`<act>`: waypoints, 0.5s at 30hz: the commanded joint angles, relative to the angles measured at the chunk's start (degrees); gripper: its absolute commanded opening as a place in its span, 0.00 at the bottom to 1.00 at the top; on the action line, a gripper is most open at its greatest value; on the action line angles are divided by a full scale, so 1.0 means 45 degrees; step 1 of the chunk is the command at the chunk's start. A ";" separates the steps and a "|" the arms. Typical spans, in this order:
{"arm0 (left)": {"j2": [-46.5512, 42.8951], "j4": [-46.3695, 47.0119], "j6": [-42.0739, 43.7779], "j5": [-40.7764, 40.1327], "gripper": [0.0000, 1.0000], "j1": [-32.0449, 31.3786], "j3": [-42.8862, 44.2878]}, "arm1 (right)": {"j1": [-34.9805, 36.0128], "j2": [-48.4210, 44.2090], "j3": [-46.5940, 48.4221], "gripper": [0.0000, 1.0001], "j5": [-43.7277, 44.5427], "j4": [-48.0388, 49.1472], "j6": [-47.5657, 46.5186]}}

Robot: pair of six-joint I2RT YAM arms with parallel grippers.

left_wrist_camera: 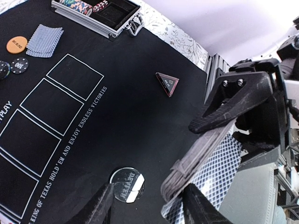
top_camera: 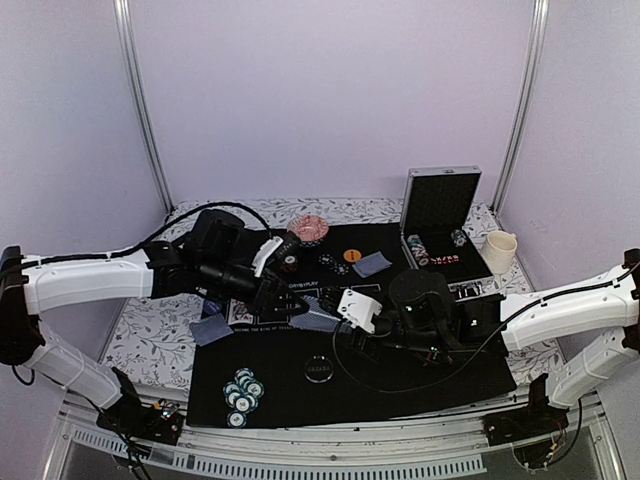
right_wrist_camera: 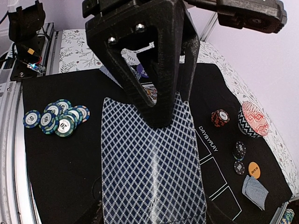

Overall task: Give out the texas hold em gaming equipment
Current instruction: Pick up the poker card from the face-down deck piles.

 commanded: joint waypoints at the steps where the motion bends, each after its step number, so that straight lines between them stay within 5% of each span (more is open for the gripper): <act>1: -0.0471 -0.0246 0.0253 0.0029 0.51 0.0264 -0.0197 | 0.0028 0.0065 0.0501 0.49 -0.0106 0.0335 -0.0135; 8: -0.0635 -0.0261 0.0215 0.0671 0.63 0.0262 -0.0229 | 0.0034 0.0105 0.0554 0.49 -0.0107 0.0335 -0.0183; 15: -0.1107 -0.0061 0.0137 0.1398 0.64 0.0326 -0.0249 | 0.0023 0.0080 0.0538 0.49 -0.0119 0.0324 -0.0193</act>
